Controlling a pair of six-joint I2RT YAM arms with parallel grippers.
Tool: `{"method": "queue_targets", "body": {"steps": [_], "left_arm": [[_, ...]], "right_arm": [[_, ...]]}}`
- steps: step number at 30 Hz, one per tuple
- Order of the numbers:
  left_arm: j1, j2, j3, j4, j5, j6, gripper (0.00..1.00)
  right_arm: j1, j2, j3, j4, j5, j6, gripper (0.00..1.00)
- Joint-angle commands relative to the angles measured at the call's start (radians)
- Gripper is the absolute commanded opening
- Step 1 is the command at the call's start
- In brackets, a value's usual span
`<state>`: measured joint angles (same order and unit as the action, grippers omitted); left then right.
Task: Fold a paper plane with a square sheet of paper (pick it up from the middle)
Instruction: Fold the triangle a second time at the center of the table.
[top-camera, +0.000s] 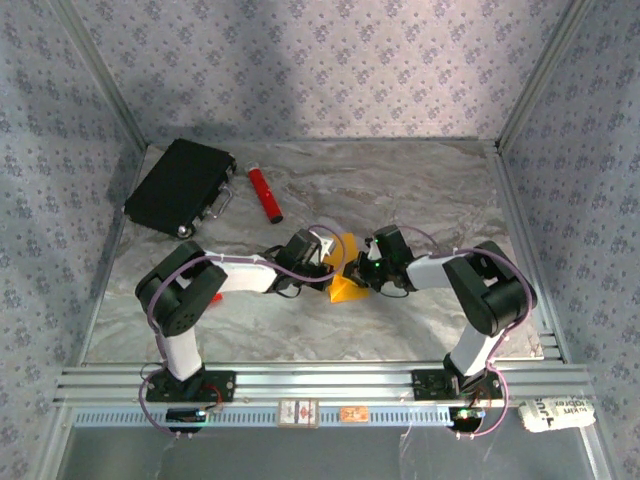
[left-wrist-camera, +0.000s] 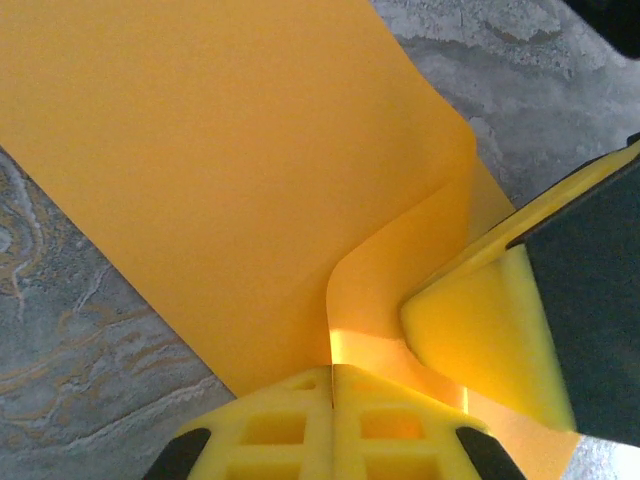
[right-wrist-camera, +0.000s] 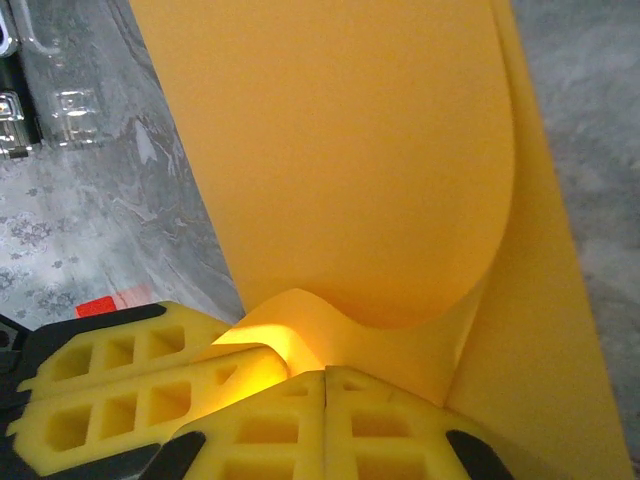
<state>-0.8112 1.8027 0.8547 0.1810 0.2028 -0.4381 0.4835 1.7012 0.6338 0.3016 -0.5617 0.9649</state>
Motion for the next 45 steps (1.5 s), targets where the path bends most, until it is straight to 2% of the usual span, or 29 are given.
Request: {"method": "queue_targets", "body": {"steps": [1, 5, 10, 14, 22, 26, 36, 39, 42, 45], "left_arm": [[0.005, 0.029, 0.001, -0.036, 0.01, -0.008, 0.03], [0.008, 0.03, 0.001, -0.037, 0.019, -0.011, 0.03], [0.01, 0.03, 0.004, -0.044, 0.023, -0.01, 0.03], [0.013, 0.032, 0.002, -0.044, 0.025, -0.011, 0.02], [0.019, 0.032, 0.003, -0.06, 0.032, -0.007, 0.02], [0.019, 0.033, 0.004, -0.059, 0.035, -0.01, 0.02], [0.02, 0.032, 0.005, -0.063, 0.036, -0.01, 0.02], [0.019, 0.03, 0.005, -0.064, 0.037, -0.009, 0.02], [0.02, 0.03, 0.004, -0.068, 0.038, -0.007, 0.02], [0.019, 0.029, 0.005, -0.068, 0.038, -0.007, 0.02]], "right_arm": [[-0.024, -0.03, 0.035, -0.037, 0.014, -0.005, 0.0], [-0.05, 0.004, 0.046, -0.024, 0.006, -0.008, 0.0], [-0.056, 0.054, 0.035, -0.054, 0.053, -0.013, 0.0], [-0.062, 0.087, 0.012, -0.031, 0.056, 0.032, 0.0], [-0.078, 0.004, 0.063, -0.037, 0.027, 0.029, 0.0], [-0.103, 0.02, 0.089, -0.072, 0.031, -0.001, 0.0], [-0.122, 0.088, -0.005, -0.01, 0.095, 0.048, 0.0], [-0.143, 0.069, -0.016, 0.04, 0.068, 0.06, 0.0], [-0.158, 0.044, -0.002, 0.115, -0.017, 0.069, 0.0], [-0.153, -0.012, 0.029, 0.088, -0.038, 0.044, 0.0]]}}
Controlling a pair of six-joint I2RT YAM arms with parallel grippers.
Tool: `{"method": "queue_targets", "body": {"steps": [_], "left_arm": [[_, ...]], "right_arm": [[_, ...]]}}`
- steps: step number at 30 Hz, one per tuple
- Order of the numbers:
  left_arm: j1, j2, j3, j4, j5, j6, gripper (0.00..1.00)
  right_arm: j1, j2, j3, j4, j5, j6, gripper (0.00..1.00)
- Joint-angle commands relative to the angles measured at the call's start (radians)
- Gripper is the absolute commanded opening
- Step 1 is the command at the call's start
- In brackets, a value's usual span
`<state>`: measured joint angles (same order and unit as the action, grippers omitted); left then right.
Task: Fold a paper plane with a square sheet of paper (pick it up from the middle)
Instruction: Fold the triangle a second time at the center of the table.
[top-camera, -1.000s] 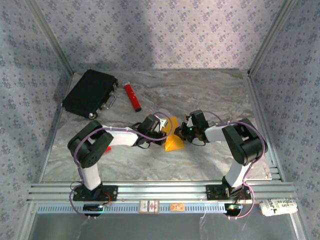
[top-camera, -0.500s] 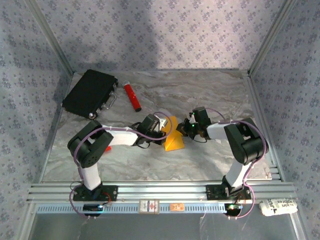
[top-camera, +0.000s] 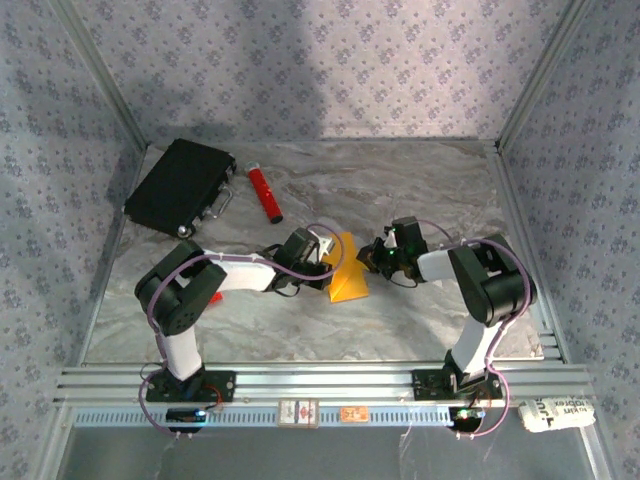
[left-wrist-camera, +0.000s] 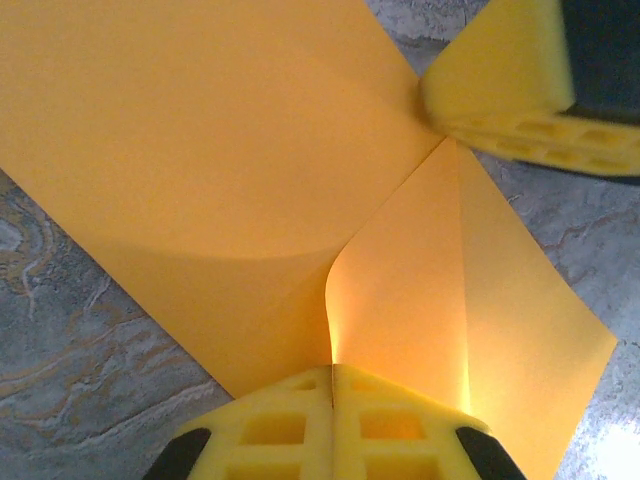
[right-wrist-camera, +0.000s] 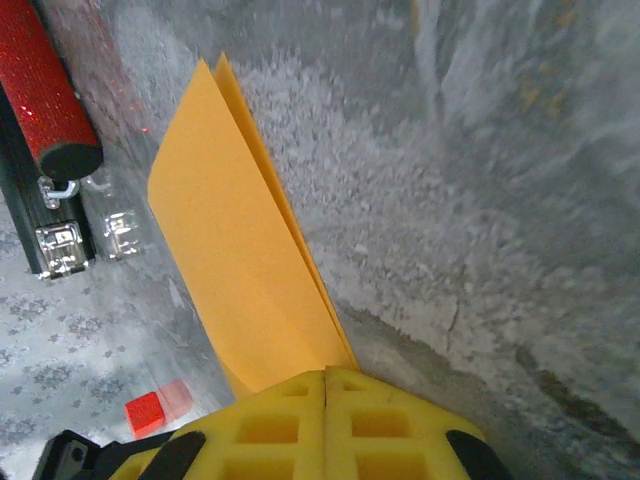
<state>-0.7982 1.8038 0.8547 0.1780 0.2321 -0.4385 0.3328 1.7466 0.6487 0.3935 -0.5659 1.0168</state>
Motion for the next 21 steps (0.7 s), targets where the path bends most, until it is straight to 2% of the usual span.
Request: {"method": "queue_targets", "body": {"steps": [1, 6, 15, 21], "left_arm": [[0.007, 0.027, 0.004, -0.064, 0.007, -0.008, 0.02], [0.007, 0.022, -0.002, -0.061, 0.007, -0.006, 0.02], [0.006, 0.022, -0.003, -0.06, 0.006, -0.009, 0.02], [0.007, 0.021, -0.005, -0.057, 0.007, -0.011, 0.02]], "right_arm": [[0.004, -0.075, 0.027, -0.038, -0.036, -0.029, 0.0], [0.06, -0.113, 0.064, -0.164, -0.025, -0.079, 0.0], [0.167, -0.1, -0.007, -0.107, -0.004, -0.005, 0.0], [0.19, -0.099, -0.029, -0.108, 0.006, 0.002, 0.0]]}}
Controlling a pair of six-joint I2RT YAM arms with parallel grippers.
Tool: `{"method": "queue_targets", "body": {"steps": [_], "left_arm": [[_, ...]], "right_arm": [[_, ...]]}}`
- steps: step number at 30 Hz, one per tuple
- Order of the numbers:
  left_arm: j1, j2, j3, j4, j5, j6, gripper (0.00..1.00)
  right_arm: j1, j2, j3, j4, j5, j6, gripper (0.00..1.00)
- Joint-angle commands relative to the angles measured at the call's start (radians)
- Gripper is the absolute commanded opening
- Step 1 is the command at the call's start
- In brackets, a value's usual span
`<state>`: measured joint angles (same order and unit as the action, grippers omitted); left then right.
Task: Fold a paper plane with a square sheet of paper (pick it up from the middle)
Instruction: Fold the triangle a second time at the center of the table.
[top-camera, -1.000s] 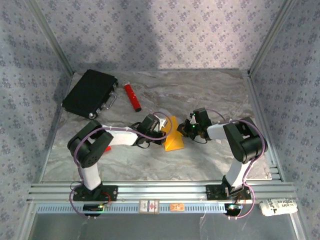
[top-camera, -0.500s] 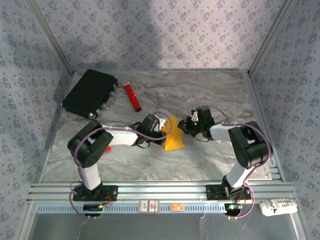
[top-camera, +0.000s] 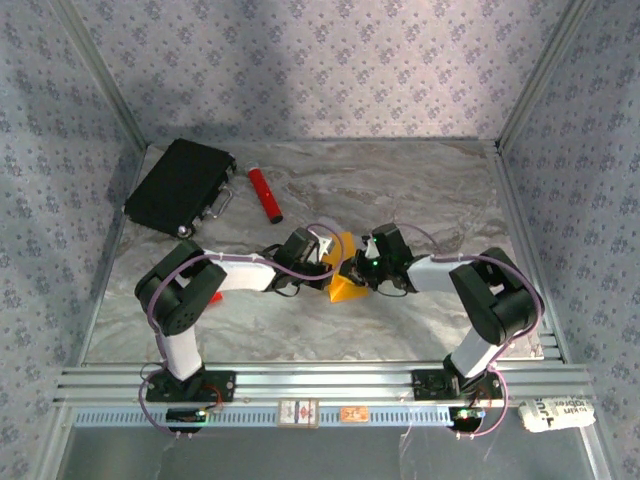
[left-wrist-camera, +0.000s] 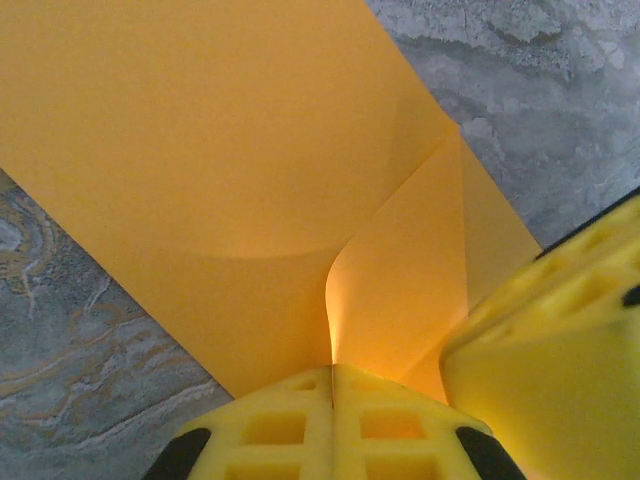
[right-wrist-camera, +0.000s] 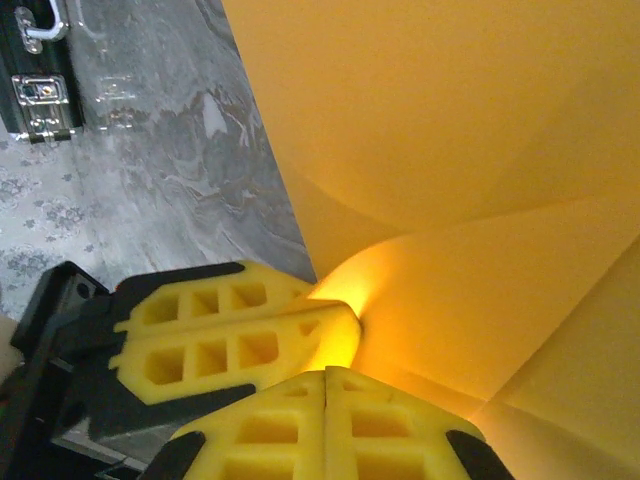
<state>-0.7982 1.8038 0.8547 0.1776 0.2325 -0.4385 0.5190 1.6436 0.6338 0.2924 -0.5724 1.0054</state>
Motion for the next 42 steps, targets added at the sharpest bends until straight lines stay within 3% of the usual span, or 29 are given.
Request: {"method": "queue_targets", "body": {"steps": [1, 9, 20, 42], "left_arm": [[0.007, 0.023, -0.006, -0.056, 0.007, -0.011, 0.02], [0.007, 0.029, -0.003, -0.052, 0.01, -0.011, 0.02], [0.007, 0.034, -0.001, -0.05, 0.013, -0.009, 0.02], [0.007, 0.037, -0.008, -0.049, 0.019, -0.009, 0.02]], "right_arm": [[0.004, 0.008, -0.022, 0.0, 0.018, 0.015, 0.0], [-0.002, 0.073, -0.085, 0.076, 0.032, 0.04, 0.0], [-0.026, -0.031, -0.028, -0.035, 0.045, -0.011, 0.0], [-0.005, -0.011, -0.051, 0.048, 0.03, 0.025, 0.0]]}}
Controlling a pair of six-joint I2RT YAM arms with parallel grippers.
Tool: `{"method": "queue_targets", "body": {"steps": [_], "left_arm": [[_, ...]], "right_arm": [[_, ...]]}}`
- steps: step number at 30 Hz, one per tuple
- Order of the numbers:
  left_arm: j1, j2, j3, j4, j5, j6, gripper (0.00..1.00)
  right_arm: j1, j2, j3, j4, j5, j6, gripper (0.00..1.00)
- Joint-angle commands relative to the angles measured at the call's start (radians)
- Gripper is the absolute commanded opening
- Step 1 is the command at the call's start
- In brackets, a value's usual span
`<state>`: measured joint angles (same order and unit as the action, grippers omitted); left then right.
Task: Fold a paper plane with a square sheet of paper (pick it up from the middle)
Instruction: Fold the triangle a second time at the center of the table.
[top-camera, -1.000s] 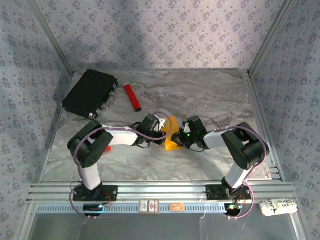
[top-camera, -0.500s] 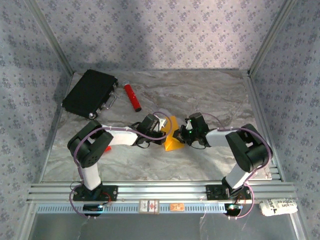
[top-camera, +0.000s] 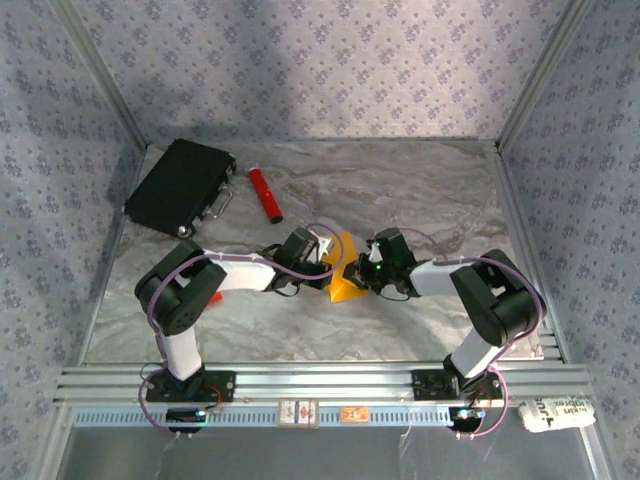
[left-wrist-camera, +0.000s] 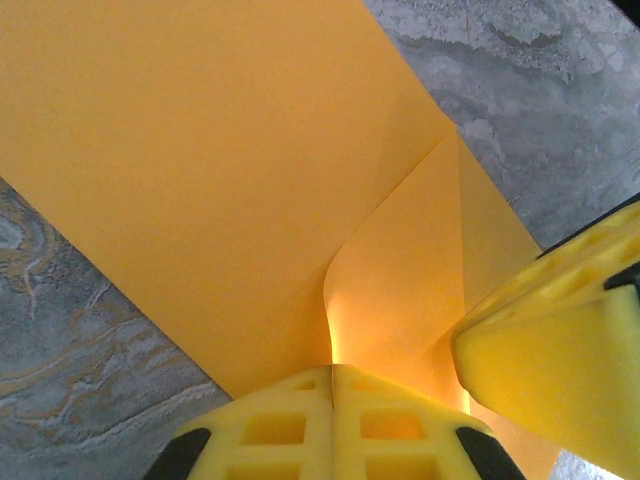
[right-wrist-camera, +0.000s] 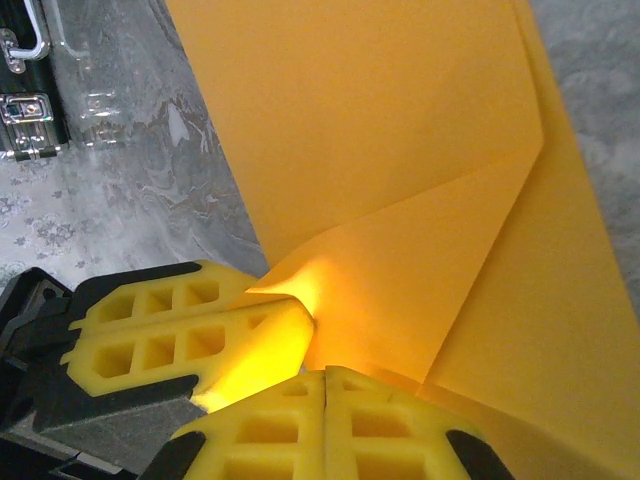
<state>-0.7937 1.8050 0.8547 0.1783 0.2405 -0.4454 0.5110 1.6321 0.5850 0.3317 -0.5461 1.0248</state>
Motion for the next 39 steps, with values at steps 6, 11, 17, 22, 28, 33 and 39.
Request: {"method": "queue_targets", "body": {"steps": [6, 11, 17, 22, 28, 33, 39], "left_arm": [[0.002, 0.034, -0.01, -0.046, 0.01, -0.003, 0.02], [0.002, 0.034, -0.007, -0.049, 0.009, -0.001, 0.02], [0.003, 0.034, -0.002, -0.05, 0.01, -0.006, 0.02], [0.008, 0.018, 0.036, -0.093, 0.017, -0.012, 0.1], [0.032, -0.053, 0.073, -0.17, -0.002, -0.054, 0.35], [0.038, -0.138, 0.085, -0.232, -0.03, -0.099, 0.39], [0.025, -0.181, 0.073, -0.186, 0.145, -0.179, 0.08]], "right_arm": [[-0.024, 0.016, 0.047, -0.031, 0.024, -0.015, 0.0], [-0.042, 0.078, 0.066, -0.009, 0.001, -0.019, 0.0], [-0.039, 0.117, 0.016, -0.01, 0.047, -0.012, 0.0], [-0.041, 0.119, -0.003, -0.044, 0.092, -0.029, 0.0], [-0.032, 0.104, -0.014, -0.037, 0.106, -0.011, 0.0], [-0.03, 0.106, -0.016, -0.015, 0.101, 0.01, 0.0], [-0.027, 0.1, -0.02, -0.012, 0.11, 0.028, 0.0]]}}
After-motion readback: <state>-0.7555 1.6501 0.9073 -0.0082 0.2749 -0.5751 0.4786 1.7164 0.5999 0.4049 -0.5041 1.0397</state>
